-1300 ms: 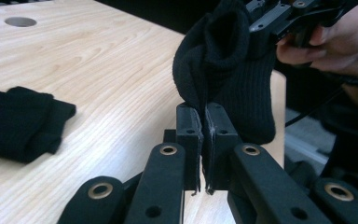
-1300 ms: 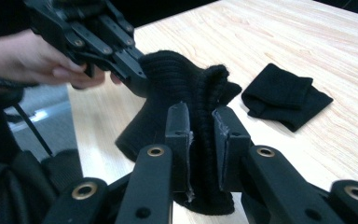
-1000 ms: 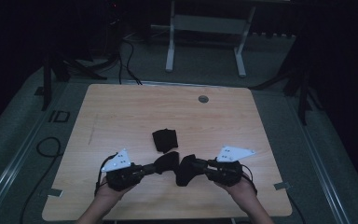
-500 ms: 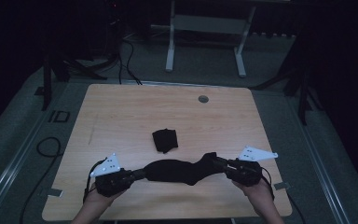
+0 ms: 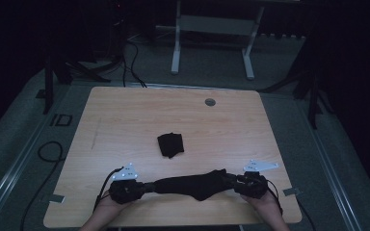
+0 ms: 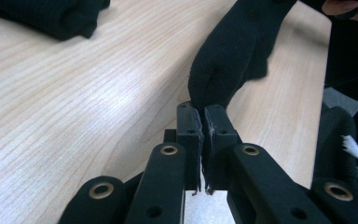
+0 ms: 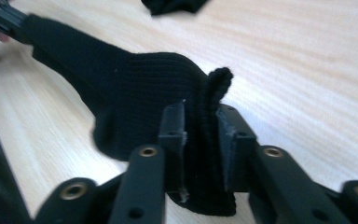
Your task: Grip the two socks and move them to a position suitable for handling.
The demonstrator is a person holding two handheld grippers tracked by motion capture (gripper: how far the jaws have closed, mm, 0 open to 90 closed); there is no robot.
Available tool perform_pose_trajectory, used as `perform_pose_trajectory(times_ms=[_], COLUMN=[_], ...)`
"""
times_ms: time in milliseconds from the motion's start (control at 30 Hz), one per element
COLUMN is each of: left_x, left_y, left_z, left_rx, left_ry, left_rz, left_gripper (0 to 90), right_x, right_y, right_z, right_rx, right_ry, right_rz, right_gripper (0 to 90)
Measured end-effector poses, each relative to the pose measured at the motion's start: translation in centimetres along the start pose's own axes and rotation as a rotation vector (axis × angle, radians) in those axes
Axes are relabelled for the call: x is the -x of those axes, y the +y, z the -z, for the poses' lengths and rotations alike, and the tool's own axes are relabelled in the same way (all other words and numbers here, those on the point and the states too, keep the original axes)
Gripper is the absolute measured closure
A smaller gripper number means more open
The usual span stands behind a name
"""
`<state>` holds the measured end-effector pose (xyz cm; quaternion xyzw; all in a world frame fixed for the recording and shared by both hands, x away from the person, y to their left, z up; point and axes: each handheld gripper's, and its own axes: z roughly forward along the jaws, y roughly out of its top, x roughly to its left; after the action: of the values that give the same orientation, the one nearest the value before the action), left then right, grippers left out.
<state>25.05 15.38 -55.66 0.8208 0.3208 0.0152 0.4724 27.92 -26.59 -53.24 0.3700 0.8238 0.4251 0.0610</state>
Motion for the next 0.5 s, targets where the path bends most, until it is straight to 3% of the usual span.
perform_pose_trajectory(times_ms=[233, 267, 333, 500], left_x=[-0.6, -0.8, -0.8, -0.8], left_y=[-0.1, -0.1, -0.1, -0.1], left_z=[-0.3, -0.2, -0.2, 0.9], left_rx=[-0.016, -0.026, -0.027, 0.003], left_ry=[0.017, 0.019, 0.03, 0.077], left_rz=[0.005, 0.024, 0.024, 0.026], left_gripper=[82.6, 77.3, 65.1, 54.0], right_x=[0.8, 1.0, 1.1, 1.2], right_y=[-0.8, -1.0, -1.0, -0.8], right_z=[-0.9, -0.9, -0.8, -0.6], right_rx=[-0.068, -0.075, -0.076, -0.08], right_ry=[-0.019, -0.031, -0.043, -0.08], right_rz=[-0.009, -0.013, -0.016, 0.003], right_gripper=[57.9, 54.5, 52.3, 50.7])
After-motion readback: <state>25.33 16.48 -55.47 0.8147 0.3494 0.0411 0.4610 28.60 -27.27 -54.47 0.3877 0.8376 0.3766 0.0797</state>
